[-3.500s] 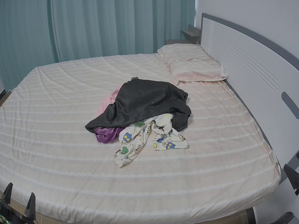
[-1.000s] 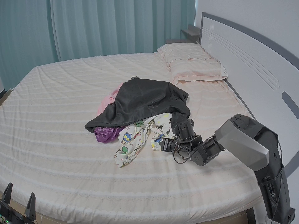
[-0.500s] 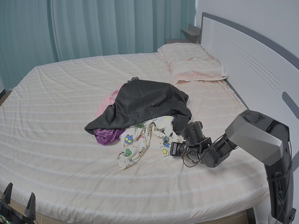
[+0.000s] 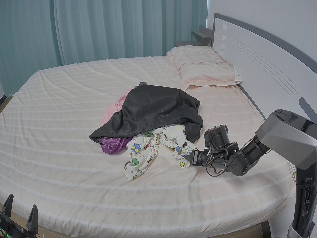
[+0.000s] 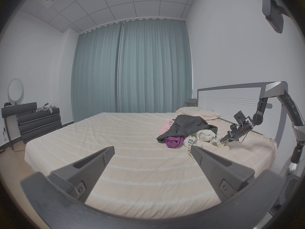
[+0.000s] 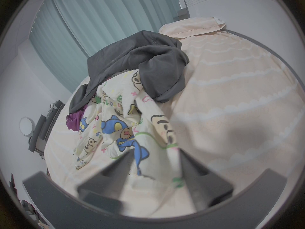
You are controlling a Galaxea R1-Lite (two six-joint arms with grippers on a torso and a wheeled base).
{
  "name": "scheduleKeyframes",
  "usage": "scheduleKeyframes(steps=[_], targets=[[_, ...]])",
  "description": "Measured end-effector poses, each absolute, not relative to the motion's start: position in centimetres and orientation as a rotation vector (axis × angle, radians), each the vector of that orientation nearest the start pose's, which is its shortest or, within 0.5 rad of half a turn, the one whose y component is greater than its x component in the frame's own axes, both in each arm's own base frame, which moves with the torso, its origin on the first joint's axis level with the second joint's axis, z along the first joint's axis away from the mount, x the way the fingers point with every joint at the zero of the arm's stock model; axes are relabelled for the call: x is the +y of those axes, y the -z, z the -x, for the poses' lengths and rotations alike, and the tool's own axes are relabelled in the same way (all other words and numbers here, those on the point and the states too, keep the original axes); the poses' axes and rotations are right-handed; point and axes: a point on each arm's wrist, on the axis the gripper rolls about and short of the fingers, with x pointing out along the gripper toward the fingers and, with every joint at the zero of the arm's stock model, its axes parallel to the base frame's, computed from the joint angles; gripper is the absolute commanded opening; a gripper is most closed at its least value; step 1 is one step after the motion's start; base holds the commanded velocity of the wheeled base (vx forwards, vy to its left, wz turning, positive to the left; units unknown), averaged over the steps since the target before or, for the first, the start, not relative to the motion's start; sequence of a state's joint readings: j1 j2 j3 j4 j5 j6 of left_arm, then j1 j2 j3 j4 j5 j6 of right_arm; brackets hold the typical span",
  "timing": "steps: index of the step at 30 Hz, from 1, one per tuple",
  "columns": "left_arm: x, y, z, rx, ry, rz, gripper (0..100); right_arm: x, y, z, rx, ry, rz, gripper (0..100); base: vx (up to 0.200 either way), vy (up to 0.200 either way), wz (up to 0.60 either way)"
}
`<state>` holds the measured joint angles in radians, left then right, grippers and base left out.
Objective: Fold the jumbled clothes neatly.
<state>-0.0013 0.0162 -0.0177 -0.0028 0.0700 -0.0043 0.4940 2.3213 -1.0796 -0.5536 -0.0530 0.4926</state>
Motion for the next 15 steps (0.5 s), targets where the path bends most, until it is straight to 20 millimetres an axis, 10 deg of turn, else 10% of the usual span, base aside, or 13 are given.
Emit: scheduleKeyframes(steps=[15], targets=[[0.2,-8.1,2.3,-0.004,-0.069,0.005,100,20.1,-2.4,-37.3,0.721,-0.293,-0.334,100,0.000,0.000,0.00]])
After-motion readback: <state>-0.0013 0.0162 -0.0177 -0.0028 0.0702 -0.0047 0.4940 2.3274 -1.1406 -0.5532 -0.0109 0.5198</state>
